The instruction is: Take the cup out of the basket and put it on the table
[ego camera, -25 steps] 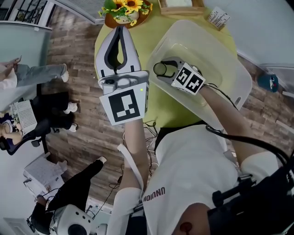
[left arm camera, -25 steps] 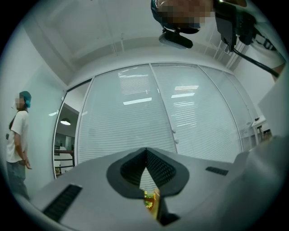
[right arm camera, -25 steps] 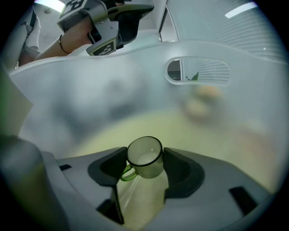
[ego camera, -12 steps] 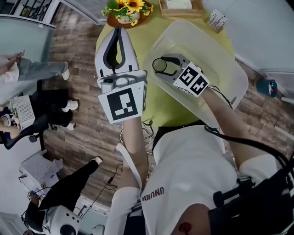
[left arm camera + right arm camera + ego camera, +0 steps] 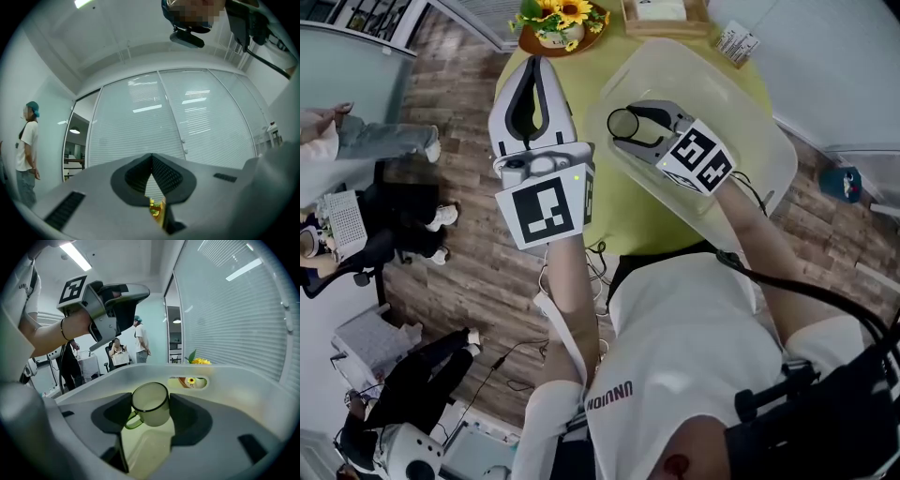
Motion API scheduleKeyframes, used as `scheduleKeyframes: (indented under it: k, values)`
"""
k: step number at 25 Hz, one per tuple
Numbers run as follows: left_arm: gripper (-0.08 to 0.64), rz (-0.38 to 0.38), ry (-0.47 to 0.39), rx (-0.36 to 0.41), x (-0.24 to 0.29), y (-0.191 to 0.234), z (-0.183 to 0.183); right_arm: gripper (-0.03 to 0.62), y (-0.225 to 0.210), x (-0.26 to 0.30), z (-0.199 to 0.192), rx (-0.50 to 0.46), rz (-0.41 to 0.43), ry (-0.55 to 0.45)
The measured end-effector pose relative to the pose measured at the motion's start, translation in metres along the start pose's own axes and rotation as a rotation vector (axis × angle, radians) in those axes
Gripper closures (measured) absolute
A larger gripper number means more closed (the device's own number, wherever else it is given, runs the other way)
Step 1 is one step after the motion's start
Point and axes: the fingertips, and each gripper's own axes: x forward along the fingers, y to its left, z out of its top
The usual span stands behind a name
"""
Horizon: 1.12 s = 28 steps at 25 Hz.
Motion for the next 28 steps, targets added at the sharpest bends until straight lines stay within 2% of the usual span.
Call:
scheduleKeyframes:
  k: [7,13,28]
  values:
    - [0.548,0.01,-0.017,0.01,-0.005,0.0,0.009,0.322,-0.005,-0.02,0.022,0.015,-0.063,-0.08]
    - [0.548,0.022,-0.016,0.017,-0.007,0.001,0.011,0.322,-0.006,-0.034,0.048,0.054,-0.063,-0.17]
    - [0.548,0.009,-0.037,0.002,-0.006,-0.003,0.016,0.322,-0.015,-0.052,0.084,0.026,-0.116,-0.261]
